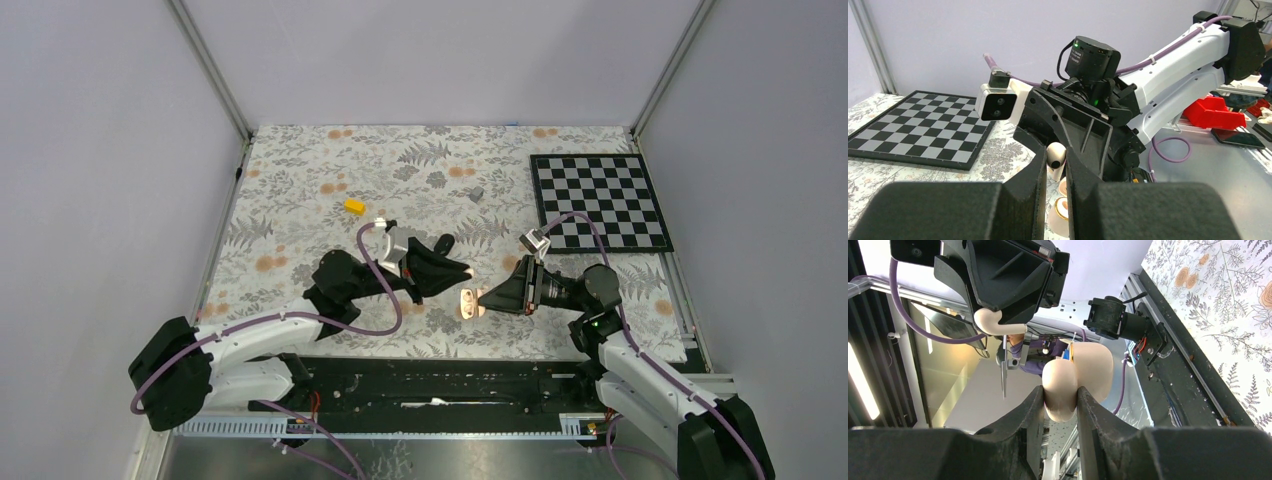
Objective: Insert the wireless bluetooth earbuds into the charging case
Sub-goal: Place the earbud in the charging case.
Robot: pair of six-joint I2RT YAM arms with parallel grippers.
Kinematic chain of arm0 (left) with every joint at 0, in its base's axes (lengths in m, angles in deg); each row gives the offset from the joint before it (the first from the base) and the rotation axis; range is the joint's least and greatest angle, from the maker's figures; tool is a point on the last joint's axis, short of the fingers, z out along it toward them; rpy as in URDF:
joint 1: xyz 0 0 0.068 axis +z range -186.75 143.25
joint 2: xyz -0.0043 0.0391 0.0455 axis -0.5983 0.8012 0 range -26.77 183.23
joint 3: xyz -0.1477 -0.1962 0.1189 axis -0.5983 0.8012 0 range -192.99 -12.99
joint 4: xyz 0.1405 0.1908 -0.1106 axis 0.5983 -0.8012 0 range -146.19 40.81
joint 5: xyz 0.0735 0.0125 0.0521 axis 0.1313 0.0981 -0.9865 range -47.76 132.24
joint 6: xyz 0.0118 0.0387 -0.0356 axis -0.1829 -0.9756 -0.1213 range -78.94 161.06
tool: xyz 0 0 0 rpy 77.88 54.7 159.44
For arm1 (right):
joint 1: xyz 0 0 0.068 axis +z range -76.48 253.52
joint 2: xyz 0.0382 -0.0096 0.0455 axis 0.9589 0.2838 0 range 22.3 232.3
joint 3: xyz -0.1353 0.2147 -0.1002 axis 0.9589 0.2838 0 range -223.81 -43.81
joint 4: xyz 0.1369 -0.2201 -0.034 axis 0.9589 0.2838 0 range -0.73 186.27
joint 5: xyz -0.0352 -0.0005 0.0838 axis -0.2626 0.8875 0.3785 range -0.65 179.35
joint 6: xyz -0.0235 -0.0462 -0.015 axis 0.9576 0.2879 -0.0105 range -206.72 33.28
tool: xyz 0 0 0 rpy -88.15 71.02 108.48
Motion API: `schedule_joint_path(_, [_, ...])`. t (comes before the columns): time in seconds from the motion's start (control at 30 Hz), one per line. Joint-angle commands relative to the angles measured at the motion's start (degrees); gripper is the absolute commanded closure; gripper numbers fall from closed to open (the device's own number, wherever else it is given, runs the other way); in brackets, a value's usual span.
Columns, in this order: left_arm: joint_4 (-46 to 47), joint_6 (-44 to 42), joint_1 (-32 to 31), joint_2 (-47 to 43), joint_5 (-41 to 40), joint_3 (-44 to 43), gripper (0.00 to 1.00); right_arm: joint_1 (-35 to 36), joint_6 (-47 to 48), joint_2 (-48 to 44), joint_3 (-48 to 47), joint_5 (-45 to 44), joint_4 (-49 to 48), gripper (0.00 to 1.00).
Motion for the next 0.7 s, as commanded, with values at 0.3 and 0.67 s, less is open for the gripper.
schedule_joint_path(0.3, [1.58,-0.01,-0.59,-1.01,-4.43,0.86,1.00,-0.22,1.67,0.46,-1.98,-0.94,-0.86,1.00])
schedule_joint_path(0.67, [1.39,0.52,-1.62,-1.04,-6.92,2.27,1.00,-0.22,2.13,0.95,-2.06,-0.80,-0.94,1.00])
